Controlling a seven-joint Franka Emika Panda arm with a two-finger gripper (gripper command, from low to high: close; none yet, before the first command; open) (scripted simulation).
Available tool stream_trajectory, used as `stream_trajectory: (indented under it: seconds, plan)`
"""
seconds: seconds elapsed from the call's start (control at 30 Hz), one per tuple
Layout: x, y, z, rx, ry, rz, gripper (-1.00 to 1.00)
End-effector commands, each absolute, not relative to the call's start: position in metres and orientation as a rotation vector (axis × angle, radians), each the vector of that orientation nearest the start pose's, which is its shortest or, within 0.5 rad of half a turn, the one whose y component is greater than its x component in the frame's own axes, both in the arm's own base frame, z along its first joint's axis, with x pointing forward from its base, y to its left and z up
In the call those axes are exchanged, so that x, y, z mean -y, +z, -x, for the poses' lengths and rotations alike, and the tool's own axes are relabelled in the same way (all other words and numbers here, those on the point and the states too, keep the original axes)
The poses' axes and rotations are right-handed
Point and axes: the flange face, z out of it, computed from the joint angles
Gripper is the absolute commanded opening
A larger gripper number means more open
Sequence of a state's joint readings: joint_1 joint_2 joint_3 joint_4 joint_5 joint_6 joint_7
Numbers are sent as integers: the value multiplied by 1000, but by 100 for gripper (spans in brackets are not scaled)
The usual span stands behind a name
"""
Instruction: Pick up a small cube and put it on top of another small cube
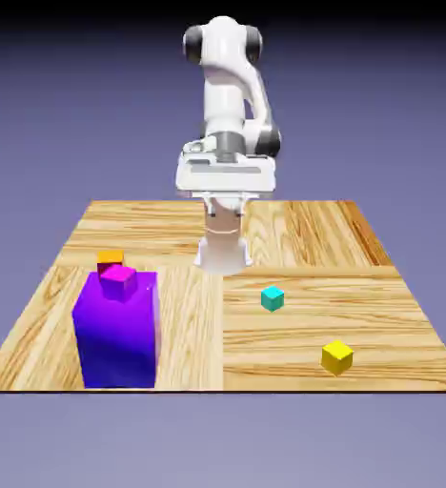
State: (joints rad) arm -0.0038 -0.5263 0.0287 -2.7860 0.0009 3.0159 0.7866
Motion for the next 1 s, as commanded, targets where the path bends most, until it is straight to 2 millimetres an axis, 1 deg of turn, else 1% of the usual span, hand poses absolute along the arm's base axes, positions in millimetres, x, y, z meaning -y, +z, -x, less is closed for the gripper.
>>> stream_trajectory:
  seconds: [0.0, 0.23, 0.43, 0.57, 0.73, 0.87, 0.97]
  plan:
    - [-15, 442, -407, -1039, -944, 2502, 0]
    - [-49, 379, -454, -1338, -614, 2513, 0]
    - [-84, 317, -483, -1598, -306, 2463, 0]
    - [-110, 276, -495, -1768, -89, 2399, 0]
    - [-145, 231, -504, -1971, 195, 2281, 0]
    - [-174, 202, -508, -2122, 430, 2158, 0]
    - [-196, 186, -510, -2224, 612, 2049, 0]
